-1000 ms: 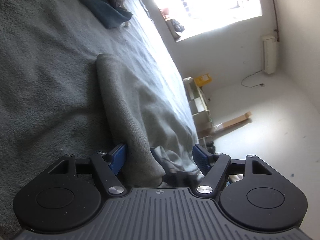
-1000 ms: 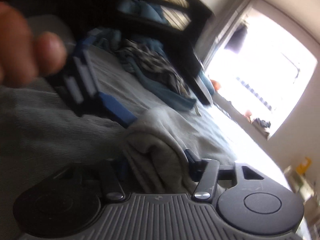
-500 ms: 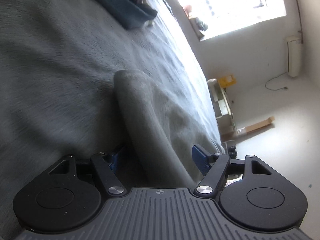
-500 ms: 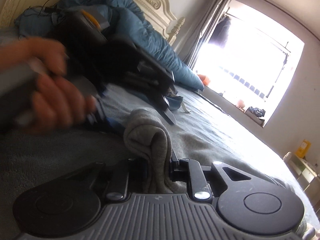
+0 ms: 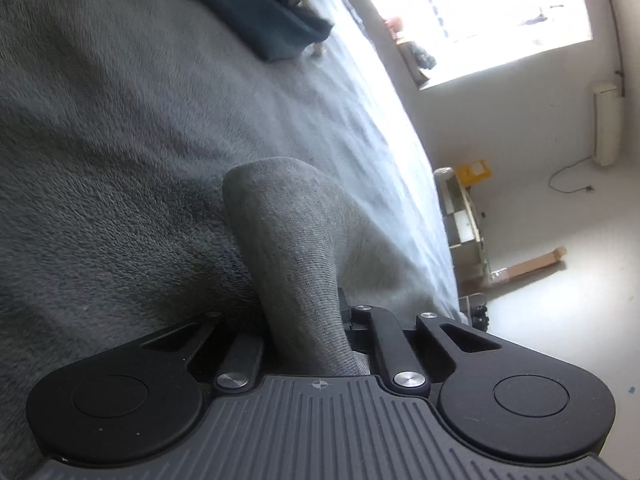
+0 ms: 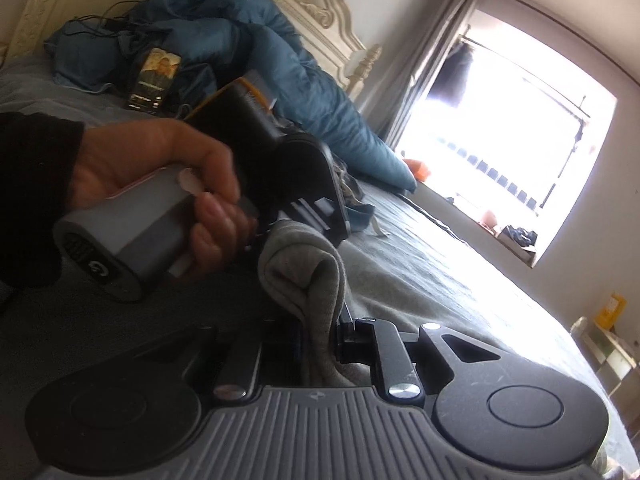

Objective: Fold clothes

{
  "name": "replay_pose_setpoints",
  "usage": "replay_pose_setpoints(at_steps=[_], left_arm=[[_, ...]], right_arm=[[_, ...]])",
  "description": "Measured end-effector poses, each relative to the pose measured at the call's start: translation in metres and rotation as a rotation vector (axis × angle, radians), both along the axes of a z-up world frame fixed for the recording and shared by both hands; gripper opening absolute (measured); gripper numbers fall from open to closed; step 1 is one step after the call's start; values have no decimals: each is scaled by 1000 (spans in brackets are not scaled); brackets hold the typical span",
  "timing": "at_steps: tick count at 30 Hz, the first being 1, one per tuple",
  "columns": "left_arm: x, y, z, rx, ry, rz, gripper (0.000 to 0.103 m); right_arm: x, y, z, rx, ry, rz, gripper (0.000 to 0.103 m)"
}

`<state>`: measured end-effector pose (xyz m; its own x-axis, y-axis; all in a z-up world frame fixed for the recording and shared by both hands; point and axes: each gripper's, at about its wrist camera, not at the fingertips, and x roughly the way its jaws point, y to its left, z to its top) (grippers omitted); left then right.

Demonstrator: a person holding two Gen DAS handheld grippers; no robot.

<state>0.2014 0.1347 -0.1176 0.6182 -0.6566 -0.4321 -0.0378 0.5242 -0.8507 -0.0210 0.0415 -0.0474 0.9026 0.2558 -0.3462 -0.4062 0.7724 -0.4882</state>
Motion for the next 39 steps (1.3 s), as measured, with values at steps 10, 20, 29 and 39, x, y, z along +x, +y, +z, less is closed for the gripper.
replay_pose_setpoints(at_steps=[10,20,29,39], left_arm=[[-39,29,17,11,-32,43,7],[-122,91,41,81,-25,204,7],[-117,72,72,196,-39,236,7],[-84,3,119,369,-98,190,8]], right_arm=[[-36,11,19,42,31,51,16],[-93,37,35,154,88,266,16],[-88,12,44,302,120,270,16],[-52,-64,62,660,167,172,16]])
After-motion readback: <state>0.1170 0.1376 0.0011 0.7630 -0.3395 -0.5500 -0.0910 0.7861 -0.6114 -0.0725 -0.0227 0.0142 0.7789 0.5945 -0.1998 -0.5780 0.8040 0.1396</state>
